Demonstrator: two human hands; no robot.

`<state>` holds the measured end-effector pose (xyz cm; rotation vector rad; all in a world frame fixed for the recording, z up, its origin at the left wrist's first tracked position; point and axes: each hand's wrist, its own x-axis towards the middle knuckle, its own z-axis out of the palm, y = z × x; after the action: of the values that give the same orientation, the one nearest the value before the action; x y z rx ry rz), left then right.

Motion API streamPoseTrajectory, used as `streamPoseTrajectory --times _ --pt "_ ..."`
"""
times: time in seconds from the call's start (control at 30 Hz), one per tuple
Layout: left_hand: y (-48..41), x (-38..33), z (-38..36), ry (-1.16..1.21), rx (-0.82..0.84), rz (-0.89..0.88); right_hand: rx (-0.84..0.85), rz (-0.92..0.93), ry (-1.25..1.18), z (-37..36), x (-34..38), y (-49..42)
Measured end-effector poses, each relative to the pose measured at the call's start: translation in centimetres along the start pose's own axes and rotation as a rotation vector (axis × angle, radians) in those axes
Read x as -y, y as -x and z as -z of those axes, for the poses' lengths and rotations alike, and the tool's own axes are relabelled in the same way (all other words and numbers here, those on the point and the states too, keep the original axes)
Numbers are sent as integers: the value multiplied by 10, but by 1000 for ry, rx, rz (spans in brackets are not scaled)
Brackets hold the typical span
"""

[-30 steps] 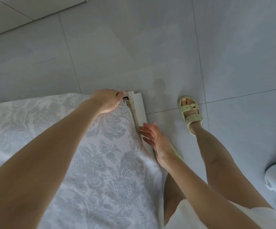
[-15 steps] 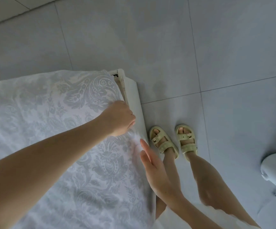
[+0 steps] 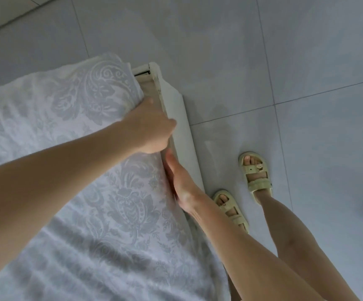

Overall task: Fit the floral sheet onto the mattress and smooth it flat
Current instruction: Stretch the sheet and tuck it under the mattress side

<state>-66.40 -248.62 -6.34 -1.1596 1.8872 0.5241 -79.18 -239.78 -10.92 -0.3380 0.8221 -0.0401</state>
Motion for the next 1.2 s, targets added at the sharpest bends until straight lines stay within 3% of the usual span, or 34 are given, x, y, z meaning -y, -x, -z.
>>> streamPoseTrajectory --times 0.13,0.27,0.43,0.57,0.7,0.8,0.97,1.07,1.13,1.2 --pt "15 -9 -3 95 -375 -162 13 -87 -117 14 -13 -16" --pt "36 -48 -35 0 -174 -291 -40 -97 -210 27 -42 11" --pt "12 -69 -48 -138 -36 -190 -413 44 -154 47 -91 64" --pt "9 -74 -46 -165 11 -153 -258 12 -129 35 -122 85" --pt "29 -70 -45 -124 -57 -150 -49 -141 -121 17 -119 57" --pt "26 -66 -43 -112 -36 -146 10 -200 -169 20 -113 35" --pt "8 -74 -49 -70 -93 -118 -31 -276 -249 44 -143 61" --pt "24 -89 -63 29 -411 -195 -121 -303 -330 62 -175 99" --pt "48 -119 -75 120 -535 -322 -231 -262 -340 75 -196 126" --pt "70 -155 -90 159 -453 -401 -356 -193 -234 83 -212 149"
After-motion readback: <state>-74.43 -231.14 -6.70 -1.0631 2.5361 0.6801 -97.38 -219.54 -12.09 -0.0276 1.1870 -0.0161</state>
